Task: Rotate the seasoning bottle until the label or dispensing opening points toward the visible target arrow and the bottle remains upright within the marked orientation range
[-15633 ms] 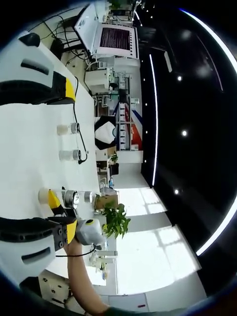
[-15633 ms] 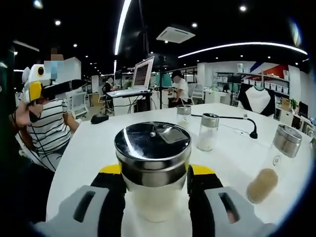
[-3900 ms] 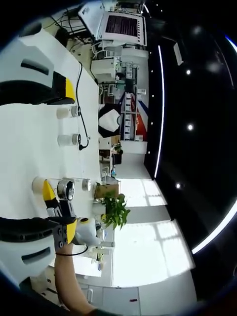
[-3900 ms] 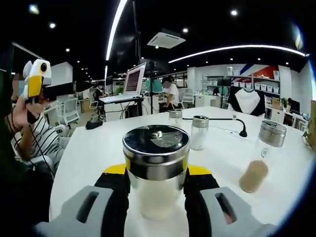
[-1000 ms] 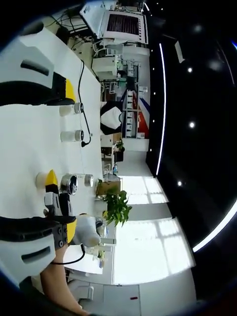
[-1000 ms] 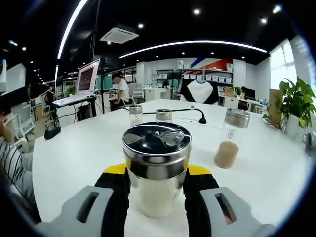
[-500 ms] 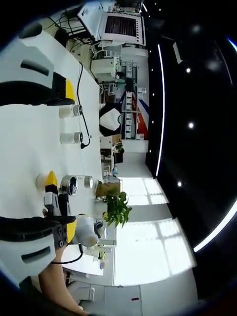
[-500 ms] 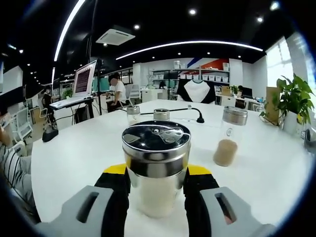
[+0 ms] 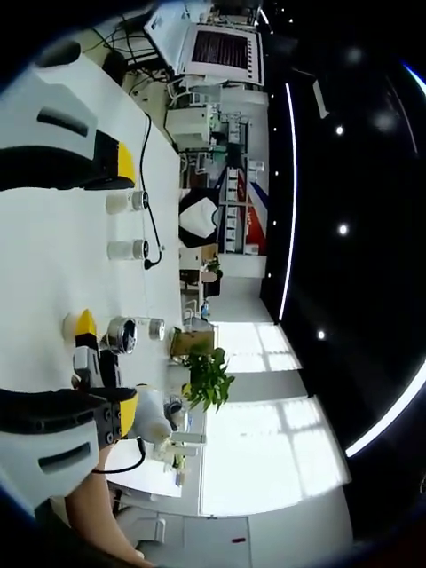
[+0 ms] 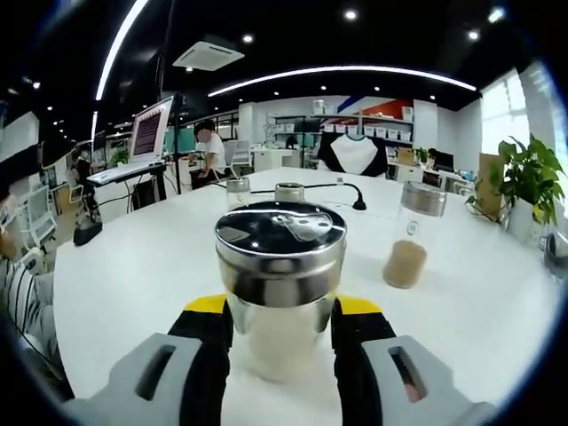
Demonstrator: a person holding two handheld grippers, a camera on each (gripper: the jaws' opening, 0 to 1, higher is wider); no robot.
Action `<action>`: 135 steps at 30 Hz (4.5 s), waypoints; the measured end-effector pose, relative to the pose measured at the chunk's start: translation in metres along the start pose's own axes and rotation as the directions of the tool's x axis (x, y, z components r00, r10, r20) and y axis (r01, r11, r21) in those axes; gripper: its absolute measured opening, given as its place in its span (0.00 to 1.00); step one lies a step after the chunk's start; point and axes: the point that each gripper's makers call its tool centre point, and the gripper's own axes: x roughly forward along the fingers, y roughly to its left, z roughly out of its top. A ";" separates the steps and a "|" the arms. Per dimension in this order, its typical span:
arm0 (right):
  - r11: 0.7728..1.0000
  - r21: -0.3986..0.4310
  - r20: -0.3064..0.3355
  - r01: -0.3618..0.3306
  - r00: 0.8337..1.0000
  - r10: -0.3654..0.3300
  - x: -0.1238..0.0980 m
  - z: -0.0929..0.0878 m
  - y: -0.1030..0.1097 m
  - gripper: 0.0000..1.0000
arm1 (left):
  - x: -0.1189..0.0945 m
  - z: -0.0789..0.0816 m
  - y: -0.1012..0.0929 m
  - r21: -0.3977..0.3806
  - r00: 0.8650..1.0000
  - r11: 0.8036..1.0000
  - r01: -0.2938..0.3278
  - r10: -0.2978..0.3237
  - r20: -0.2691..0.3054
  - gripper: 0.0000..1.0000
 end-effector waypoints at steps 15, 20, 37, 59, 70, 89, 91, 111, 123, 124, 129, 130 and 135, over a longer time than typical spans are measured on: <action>0.990 0.001 0.112 -0.144 0.983 0.143 -0.015 0.014 0.016 0.69 | 0.003 -0.003 -0.005 -0.003 1.000 1.000 0.008 -0.008 -0.004 0.98; 0.989 -0.017 0.101 -0.150 0.983 0.151 -0.016 0.015 0.010 0.72 | 0.008 -0.003 -0.008 -0.013 1.000 1.000 0.017 -0.017 0.000 0.97; 0.914 -0.113 0.096 -0.390 0.911 0.401 -0.024 0.028 0.011 0.69 | 0.008 -0.003 -0.011 0.005 0.999 0.999 0.033 -0.033 -0.002 0.97; 0.760 -0.126 0.151 -0.637 0.745 0.650 -0.023 0.038 0.023 0.56 | 0.005 -0.006 0.002 -0.002 1.000 1.000 0.005 -0.005 -0.010 0.97; 0.737 -0.163 0.133 -0.656 0.725 0.676 -0.021 0.036 0.025 0.43 | 0.004 -0.006 0.001 0.000 1.000 1.000 0.007 -0.007 -0.016 0.97; 0.778 -0.236 0.130 -0.583 0.774 0.620 -0.021 0.033 0.021 0.40 | -0.001 -0.001 -0.003 0.008 1.000 1.000 0.005 -0.005 -0.002 0.97; 0.781 -0.236 0.133 -0.578 0.777 0.616 -0.022 0.033 0.021 0.40 | 0.000 0.000 -0.004 0.005 1.000 1.000 0.008 -0.008 -0.002 0.97; 0.830 -0.232 0.127 -0.507 0.830 0.543 -0.022 0.031 0.019 0.40 | 0.000 0.001 -0.002 0.004 1.000 1.000 0.010 -0.010 -0.006 0.96; 0.880 -0.206 0.149 -0.427 0.876 0.460 -0.019 0.031 0.018 0.39 | -0.002 -0.003 -0.001 -0.005 1.000 1.000 0.008 -0.008 -0.014 0.96; 0.885 -0.207 0.151 -0.417 0.880 0.451 -0.019 0.031 0.018 0.39 | -0.003 -0.004 -0.002 -0.002 1.000 1.000 0.008 -0.008 -0.016 0.96; 0.909 -0.185 0.149 -0.373 0.904 0.401 -0.018 0.032 0.017 0.39 | -0.004 -0.003 -0.005 0.012 1.000 1.000 0.019 -0.019 -0.015 0.96; 0.911 -0.183 0.149 -0.370 0.905 0.397 -0.018 0.032 0.017 0.39 | -0.004 -0.002 -0.005 0.011 1.000 1.000 0.020 -0.020 -0.016 0.96; 0.938 -0.155 0.146 -0.312 0.931 0.334 -0.016 0.032 0.015 0.39 | -0.007 0.000 -0.003 0.008 1.000 1.000 0.015 -0.015 -0.012 0.96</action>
